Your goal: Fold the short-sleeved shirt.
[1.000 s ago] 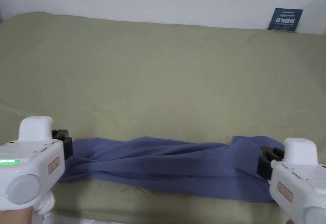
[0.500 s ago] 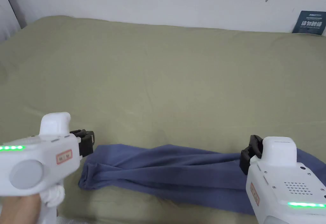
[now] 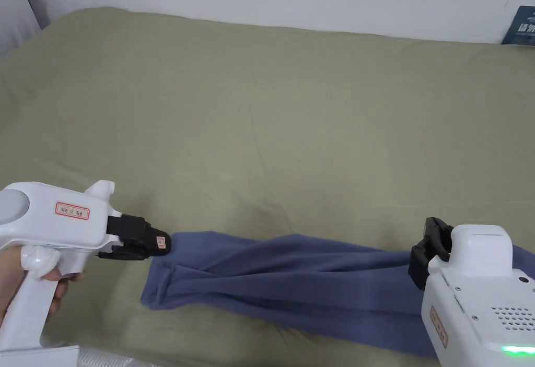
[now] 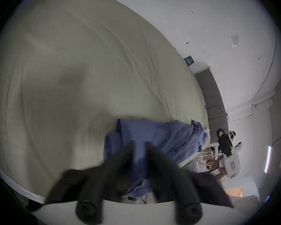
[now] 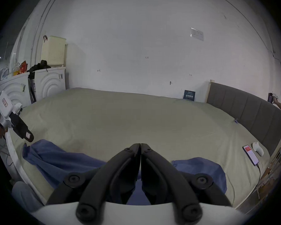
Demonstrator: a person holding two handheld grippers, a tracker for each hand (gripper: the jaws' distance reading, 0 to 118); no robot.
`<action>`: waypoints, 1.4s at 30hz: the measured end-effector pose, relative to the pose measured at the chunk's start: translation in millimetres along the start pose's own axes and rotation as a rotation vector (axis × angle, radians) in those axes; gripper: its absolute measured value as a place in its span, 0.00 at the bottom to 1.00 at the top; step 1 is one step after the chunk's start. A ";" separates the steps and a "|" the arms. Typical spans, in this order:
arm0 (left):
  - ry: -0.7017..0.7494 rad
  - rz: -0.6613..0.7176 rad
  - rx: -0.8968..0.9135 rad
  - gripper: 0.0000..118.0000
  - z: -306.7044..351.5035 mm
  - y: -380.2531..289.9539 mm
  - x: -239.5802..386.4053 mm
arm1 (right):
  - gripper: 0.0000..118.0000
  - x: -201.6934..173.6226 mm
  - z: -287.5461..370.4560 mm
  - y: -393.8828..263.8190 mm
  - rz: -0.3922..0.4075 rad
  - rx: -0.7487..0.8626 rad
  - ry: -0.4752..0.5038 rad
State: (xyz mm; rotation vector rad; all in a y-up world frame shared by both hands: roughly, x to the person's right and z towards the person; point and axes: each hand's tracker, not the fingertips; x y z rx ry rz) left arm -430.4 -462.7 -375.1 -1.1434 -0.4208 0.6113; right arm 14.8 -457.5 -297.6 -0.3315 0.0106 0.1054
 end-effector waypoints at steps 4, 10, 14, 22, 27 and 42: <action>-0.030 0.014 -0.029 0.95 -4.6 5.2 -4.3 | 0.06 -0.2 -1.9 1.8 -0.008 -0.006 0.002; -0.133 0.098 -0.107 0.92 -40.7 15.3 -46.7 | 0.06 -3.0 -3.7 -2.2 -0.003 -0.029 0.012; -0.226 0.133 -0.098 0.62 -51.7 14.7 -46.2 | 0.06 -1.1 -1.1 -1.7 -0.004 -0.033 0.014; -0.088 0.110 -0.107 0.12 -59.5 -4.4 -5.4 | 0.06 8.6 9.2 7.6 -0.023 -0.026 0.016; -0.068 0.138 -0.025 0.12 -17.8 -4.4 3.0 | 0.06 16.7 18.8 16.5 -0.039 0.002 0.017; 0.118 0.035 0.070 0.12 42.8 -2.8 113.1 | 0.06 28.6 36.1 22.5 -0.113 0.031 0.039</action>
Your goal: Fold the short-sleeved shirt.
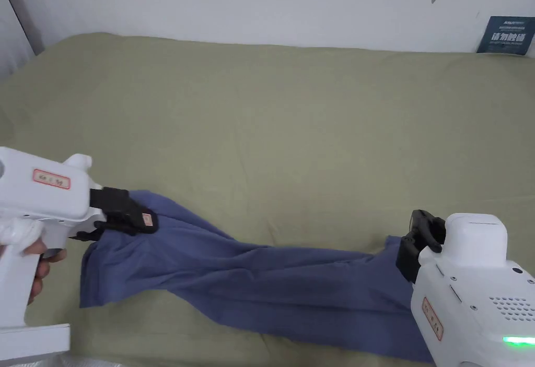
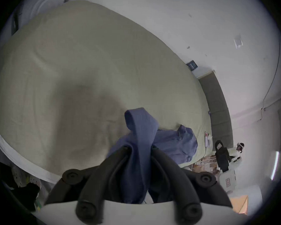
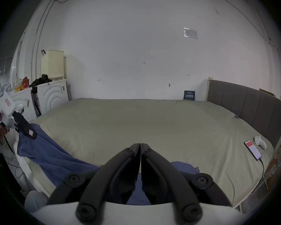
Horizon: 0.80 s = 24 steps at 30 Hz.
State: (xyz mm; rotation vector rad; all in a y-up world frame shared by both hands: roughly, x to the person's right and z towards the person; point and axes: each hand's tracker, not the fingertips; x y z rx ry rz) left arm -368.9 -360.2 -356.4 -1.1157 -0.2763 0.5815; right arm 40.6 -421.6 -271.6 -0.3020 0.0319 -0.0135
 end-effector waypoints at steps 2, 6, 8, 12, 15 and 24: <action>-0.017 -0.026 -0.017 0.12 -13.6 -5.7 27.5 | 0.06 4.5 3.1 0.1 0.000 0.007 -0.004; -0.036 -0.049 -0.042 0.12 -54.2 -9.7 68.5 | 0.06 15.9 9.3 1.2 0.002 0.014 -0.018; -0.038 -0.063 -0.054 0.12 -79.7 -14.4 89.1 | 0.06 22.5 11.6 1.3 0.002 0.013 -0.027; 0.029 -0.117 -0.061 0.21 -134.1 -33.5 127.4 | 0.06 32.1 12.3 -1.8 0.000 0.006 -0.039; 0.062 -0.142 -0.075 0.47 -180.2 -47.8 147.5 | 0.06 37.1 11.9 -4.3 0.002 -0.001 -0.049; -0.058 -0.193 -0.064 0.57 -214.9 -61.8 151.1 | 0.06 48.1 7.4 -8.6 -0.011 -0.027 -0.071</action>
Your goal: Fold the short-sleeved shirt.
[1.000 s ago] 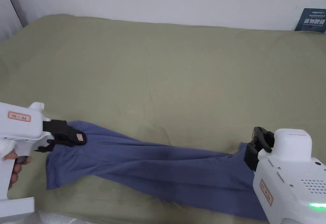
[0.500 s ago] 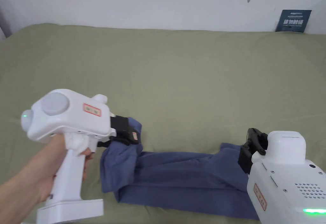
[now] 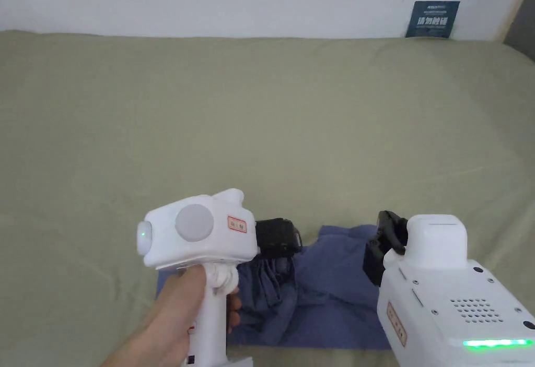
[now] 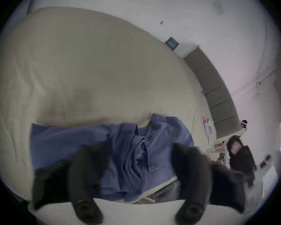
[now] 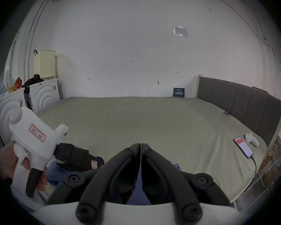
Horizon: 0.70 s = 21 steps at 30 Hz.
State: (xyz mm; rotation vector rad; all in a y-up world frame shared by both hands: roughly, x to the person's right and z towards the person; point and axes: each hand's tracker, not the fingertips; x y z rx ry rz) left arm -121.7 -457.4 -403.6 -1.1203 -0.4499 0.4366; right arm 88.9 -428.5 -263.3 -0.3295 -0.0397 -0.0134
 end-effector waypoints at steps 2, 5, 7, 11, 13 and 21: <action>-0.025 -0.038 0.036 0.00 26.1 2.3 -15.6 | 0.06 -0.1 -0.9 -0.4 0.005 -0.002 -0.001; 0.016 -0.105 0.076 0.00 55.5 -2.3 -34.3 | 0.06 -0.5 -3.9 -0.1 -0.005 -0.003 0.008; 0.021 -0.114 0.087 0.00 63.9 -5.4 -52.6 | 0.06 -2.0 -5.4 0.0 -0.006 -0.002 0.010; -0.001 -0.045 0.028 0.00 47.0 -9.2 -79.0 | 0.06 -3.7 -8.3 -0.8 -0.015 -0.011 0.020; -0.014 -0.031 0.009 0.00 21.3 -10.3 -74.5 | 0.06 -4.9 -8.8 -2.3 -0.015 -0.018 0.025; -0.304 0.138 -0.160 0.00 -69.8 -52.1 -38.9 | 0.06 -1.1 -11.3 -12.9 0.010 -0.066 0.010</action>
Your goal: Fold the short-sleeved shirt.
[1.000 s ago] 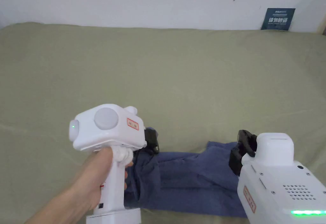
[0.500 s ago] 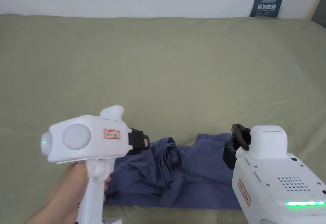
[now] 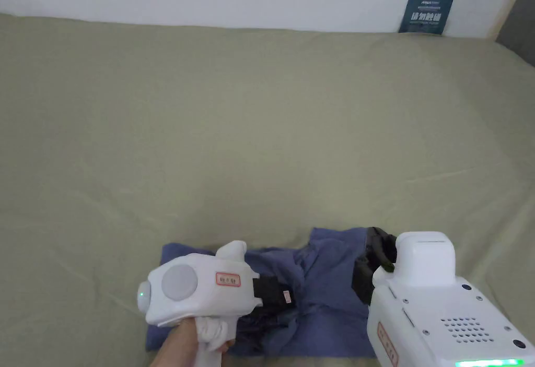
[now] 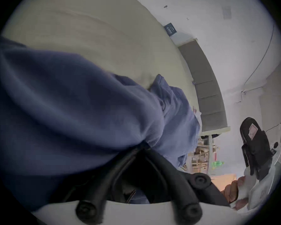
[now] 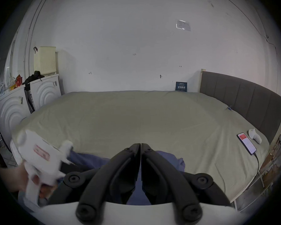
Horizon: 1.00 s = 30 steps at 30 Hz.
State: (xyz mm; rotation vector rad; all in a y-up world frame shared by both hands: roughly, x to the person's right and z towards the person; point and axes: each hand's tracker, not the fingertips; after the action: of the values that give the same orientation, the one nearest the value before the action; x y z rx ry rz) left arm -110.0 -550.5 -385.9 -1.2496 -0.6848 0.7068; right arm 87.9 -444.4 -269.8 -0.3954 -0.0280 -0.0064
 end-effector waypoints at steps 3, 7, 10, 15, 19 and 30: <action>0.069 -0.033 0.035 0.00 5.9 -0.8 7.6 | 0.06 2.9 -0.9 -1.1 0.002 -0.011 -0.005; 0.134 -0.147 0.053 0.00 37.0 7.2 27.5 | 0.06 2.3 -1.3 4.3 0.009 -0.003 -0.010; 0.097 -0.162 0.125 0.00 86.4 10.4 32.3 | 0.06 -0.9 0.0 9.6 0.008 0.016 -0.006; 0.226 -0.184 0.182 0.00 167.1 13.1 0.3 | 0.06 -9.0 0.0 14.7 0.005 0.033 0.010; 0.277 -0.134 0.183 0.00 193.6 15.2 -31.8 | 0.06 -17.2 -1.1 15.5 0.006 0.032 0.024; 0.124 -0.043 0.089 0.79 159.9 27.6 -56.1 | 0.06 -24.9 -5.7 12.6 0.019 0.025 0.030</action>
State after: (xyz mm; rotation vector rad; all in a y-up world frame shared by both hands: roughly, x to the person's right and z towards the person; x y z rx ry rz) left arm -272.8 -495.7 -388.2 -1.1834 -0.5710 0.6132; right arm 63.3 -434.9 -280.6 -0.3710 0.0049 0.0067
